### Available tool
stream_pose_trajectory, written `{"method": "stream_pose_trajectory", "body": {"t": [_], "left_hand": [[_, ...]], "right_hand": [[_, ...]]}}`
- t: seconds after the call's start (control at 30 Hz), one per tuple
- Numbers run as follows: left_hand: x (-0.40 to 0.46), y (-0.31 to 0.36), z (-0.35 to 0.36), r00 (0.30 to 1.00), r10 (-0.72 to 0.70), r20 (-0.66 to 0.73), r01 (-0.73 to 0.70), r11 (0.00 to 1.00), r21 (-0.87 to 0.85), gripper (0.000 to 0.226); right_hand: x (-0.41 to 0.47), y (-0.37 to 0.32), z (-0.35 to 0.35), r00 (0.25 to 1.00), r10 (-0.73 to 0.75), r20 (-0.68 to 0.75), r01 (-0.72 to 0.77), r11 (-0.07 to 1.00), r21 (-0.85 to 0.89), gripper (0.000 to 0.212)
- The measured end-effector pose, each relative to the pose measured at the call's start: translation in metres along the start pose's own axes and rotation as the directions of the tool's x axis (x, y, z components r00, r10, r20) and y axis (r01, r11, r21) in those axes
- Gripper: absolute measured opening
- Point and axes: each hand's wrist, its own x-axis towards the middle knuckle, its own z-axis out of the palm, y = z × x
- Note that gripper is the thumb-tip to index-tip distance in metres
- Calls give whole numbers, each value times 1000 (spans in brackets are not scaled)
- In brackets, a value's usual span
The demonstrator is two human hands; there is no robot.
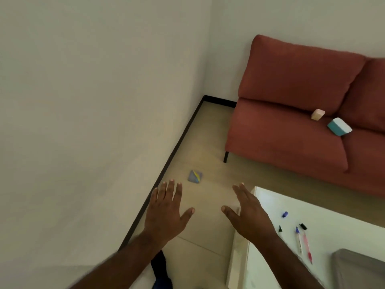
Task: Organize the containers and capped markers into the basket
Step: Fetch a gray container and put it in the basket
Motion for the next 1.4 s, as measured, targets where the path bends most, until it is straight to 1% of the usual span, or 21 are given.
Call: {"method": "stream_pose_trajectory", "body": {"t": [0.17, 0.27, 0.33, 0.43, 0.6, 0.77, 0.9, 1.0, 1.07, 1.17, 1.4], "left_hand": [[96, -38, 20, 995, 83, 54, -84, 996, 19, 86], [146, -49, 27, 986, 108, 130, -112, 993, 24, 87], [177, -53, 33, 977, 150, 151, -158, 986, 46, 88], [226, -50, 34, 968, 207, 143, -217, 975, 55, 88], [318, -36, 40, 958, 245, 149, -257, 964, 72, 87], [414, -28, 84, 958, 239, 160, -259, 959, 117, 83], [473, -39, 141, 941, 229, 248, -270, 952, 146, 80], [520, -49, 203, 927, 238, 291, -289, 947, 144, 80], [547, -56, 243, 915, 247, 318, -306, 940, 150, 81], [588, -72, 307, 917, 254, 308, -309, 940, 145, 81], [641, -103, 444, 901, 283, 329, -345, 927, 148, 82]], "right_hand": [[47, -5, 3, 989, 137, -58, -136, 991, 14, 75], [77, -7, 5, 975, 219, -40, -218, 976, 10, 75], [99, -9, 8, 967, 253, -33, -252, 967, 31, 74], [146, -13, 10, 961, 276, -23, -274, 960, 55, 73], [249, -1, 15, 962, 272, -5, -272, 962, 15, 75], [370, 33, 44, 959, 272, 78, -269, 962, -45, 75], [450, 64, 95, 941, 293, 167, -274, 953, -131, 75], [511, 91, 152, 923, 310, 227, -272, 944, -186, 74], [544, 107, 193, 900, 346, 266, -299, 933, -202, 74], [599, 132, 269, 876, 370, 310, -314, 924, -216, 73], [690, 183, 430, 870, 352, 346, -296, 933, -204, 80]]}}
